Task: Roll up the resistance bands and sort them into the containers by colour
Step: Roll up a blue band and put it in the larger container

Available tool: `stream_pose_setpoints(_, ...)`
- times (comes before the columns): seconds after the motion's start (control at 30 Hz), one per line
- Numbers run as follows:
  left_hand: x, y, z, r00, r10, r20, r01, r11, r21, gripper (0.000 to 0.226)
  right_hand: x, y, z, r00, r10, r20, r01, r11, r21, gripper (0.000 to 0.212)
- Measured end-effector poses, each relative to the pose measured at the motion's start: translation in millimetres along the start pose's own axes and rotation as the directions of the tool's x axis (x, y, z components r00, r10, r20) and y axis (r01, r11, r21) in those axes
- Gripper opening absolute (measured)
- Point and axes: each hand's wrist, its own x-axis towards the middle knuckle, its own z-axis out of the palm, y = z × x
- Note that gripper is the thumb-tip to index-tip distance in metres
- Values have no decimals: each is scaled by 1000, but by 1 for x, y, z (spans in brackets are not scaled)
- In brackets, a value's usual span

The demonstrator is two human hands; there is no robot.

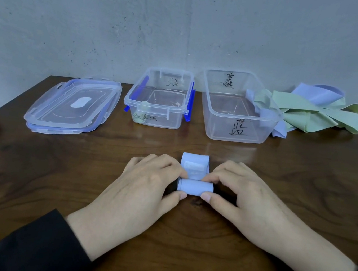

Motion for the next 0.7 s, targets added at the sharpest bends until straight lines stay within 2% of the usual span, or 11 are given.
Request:
stream_pose_setpoints(0.23,0,1,1,1000,-13,-11,13,1000,-12,36,0,0,0,1000,5,-11,-5,1000,-20,24)
stream_pose_setpoints(0.33,-1,1,0,1000,-19,-15,19,999,-27,29,-1,0,0,1000,4,1,-4,999,-41,30)
stream_pose_setpoints(0.57,0,2,-1,1000,-15,-18,14,1000,-13,27,0,-3,-2,1000,9,6,-9,1000,-22,21)
stream_pose_setpoints(0.7,-1,2,-1,1000,-19,-13,19,1000,-10,37,0,-3,-2,1000,7,13,-6,999,-31,19)
